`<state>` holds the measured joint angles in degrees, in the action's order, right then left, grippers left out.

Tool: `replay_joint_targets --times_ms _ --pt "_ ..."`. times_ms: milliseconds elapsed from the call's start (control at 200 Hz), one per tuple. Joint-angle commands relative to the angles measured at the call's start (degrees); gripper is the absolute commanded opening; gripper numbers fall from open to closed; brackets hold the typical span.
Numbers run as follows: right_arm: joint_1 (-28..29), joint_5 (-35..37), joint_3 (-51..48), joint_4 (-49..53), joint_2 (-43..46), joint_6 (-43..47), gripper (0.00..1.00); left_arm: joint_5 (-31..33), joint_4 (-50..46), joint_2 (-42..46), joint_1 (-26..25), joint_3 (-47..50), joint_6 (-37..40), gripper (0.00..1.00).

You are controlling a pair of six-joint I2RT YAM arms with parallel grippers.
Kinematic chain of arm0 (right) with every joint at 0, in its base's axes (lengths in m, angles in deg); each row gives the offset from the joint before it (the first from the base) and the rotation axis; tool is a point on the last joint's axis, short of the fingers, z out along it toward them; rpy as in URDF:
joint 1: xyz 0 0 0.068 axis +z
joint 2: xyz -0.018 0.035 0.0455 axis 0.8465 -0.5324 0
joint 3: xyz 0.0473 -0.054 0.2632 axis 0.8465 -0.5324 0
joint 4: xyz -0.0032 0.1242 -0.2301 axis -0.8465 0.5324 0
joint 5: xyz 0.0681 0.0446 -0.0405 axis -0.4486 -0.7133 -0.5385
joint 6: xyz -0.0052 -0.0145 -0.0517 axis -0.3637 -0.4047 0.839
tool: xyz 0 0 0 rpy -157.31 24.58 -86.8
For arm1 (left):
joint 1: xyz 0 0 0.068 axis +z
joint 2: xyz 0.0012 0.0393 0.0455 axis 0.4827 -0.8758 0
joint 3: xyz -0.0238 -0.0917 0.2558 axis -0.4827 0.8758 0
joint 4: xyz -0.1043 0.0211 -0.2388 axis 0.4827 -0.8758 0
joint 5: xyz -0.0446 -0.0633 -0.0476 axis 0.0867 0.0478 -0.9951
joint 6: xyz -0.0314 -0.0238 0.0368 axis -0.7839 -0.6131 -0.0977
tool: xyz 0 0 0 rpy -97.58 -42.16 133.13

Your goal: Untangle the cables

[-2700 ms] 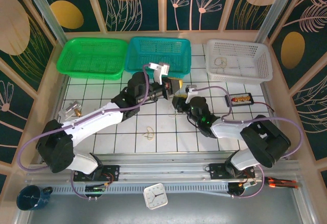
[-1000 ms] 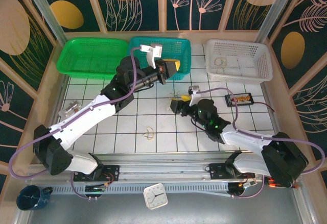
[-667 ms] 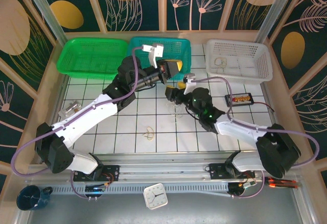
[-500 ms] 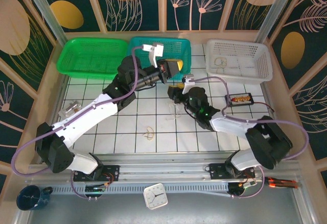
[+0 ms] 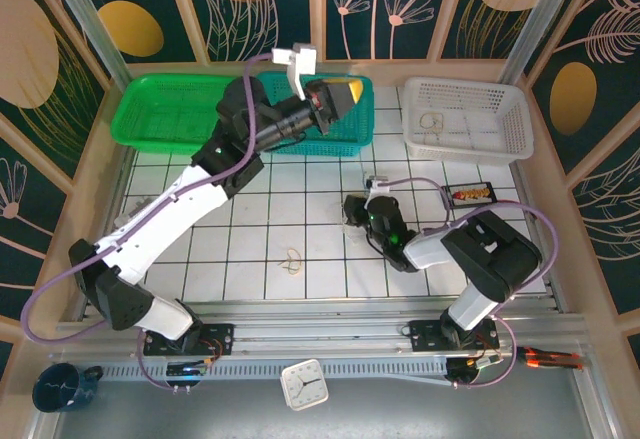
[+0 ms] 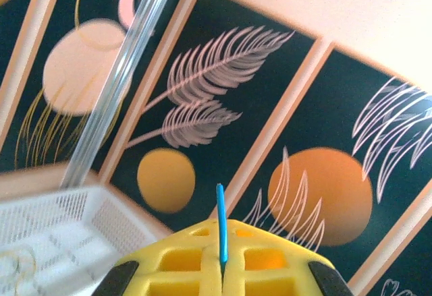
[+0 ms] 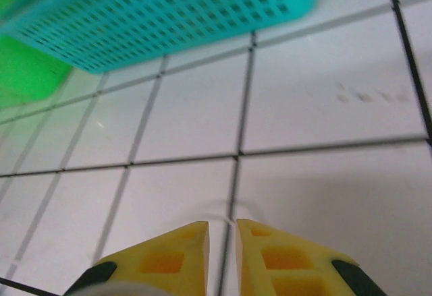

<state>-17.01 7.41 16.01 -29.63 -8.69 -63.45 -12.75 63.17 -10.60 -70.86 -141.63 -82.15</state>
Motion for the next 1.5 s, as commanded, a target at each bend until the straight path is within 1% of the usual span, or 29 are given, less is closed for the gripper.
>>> replay_joint_targets --times_ms 0,180,330,435,500,535,590,651,851,1046,1281,1366,1496 --pt "-0.31 3.14 -1.98 -3.86 -0.84 -4.01 0.17 0.33 -0.86 -0.92 0.52 -5.65 2.55 0.0" --pt "-0.3 2.56 -3.23 -3.98 0.48 -4.16 0.16 1.51 -2.63 -2.3 0.99 -8.18 4.15 0.0" --pt "-0.3 1.88 -3.11 -2.33 2.34 -3.54 0.19 2.74 -4.31 -3.62 1.68 -8.62 5.86 0.0" --pt "-0.3 -0.52 -2.65 -0.75 4.69 -2.33 0.33 3.57 -5.2 -3.94 2.0 -8.02 6.92 0.0" --pt "-0.24 -2.25 -2.24 0.81 6.9 -1.36 0.45 3.48 -5.25 -3.94 2.03 -7.17 7.07 0.0" --pt "-0.22 -3.36 -1.97 1.81 8.06 -0.71 0.5 3.06 -4.95 -3.79 2.02 -6.35 7.08 0.0" --pt "-0.26 -4.98 -1.36 3.71 10.23 0.44 0.56 2.36 -4.31 -3.43 2.05 -4.43 6.58 0.0" --pt "-0.13 -6.12 -0.87 5.89 12.47 1.76 0.59 1.94 -3.42 -2.92 2.06 -2.27 6.05 0.0" --pt "-0.26 -8.48 1.43 11.39 17.42 5.67 0.61 1.04 1.43 -1.14 2.04 5.66 3.79 0.0" --pt "-0.22 -9.02 3.22 13.83 18.05 7.6 0.6 1.84 3.72 -0.43 2.05 9.52 3.25 0.0" --pt "-0.3 -8.03 1.44 12.81 16.28 6.5 0.6 8.06 1.52 -2.1 2.27 8.29 7.15 0.0" --pt "-0.32 -7.97 1.16 13.06 16.38 6.19 0.59 9.12 1.27 -3.94 2.96 7.23 8.51 0.0" --pt "-0.52 -7.58 2.09 16.07 18.27 6.3 0.59 10.73 0.75 -7.34 4.33 5.22 10.54 0.0"
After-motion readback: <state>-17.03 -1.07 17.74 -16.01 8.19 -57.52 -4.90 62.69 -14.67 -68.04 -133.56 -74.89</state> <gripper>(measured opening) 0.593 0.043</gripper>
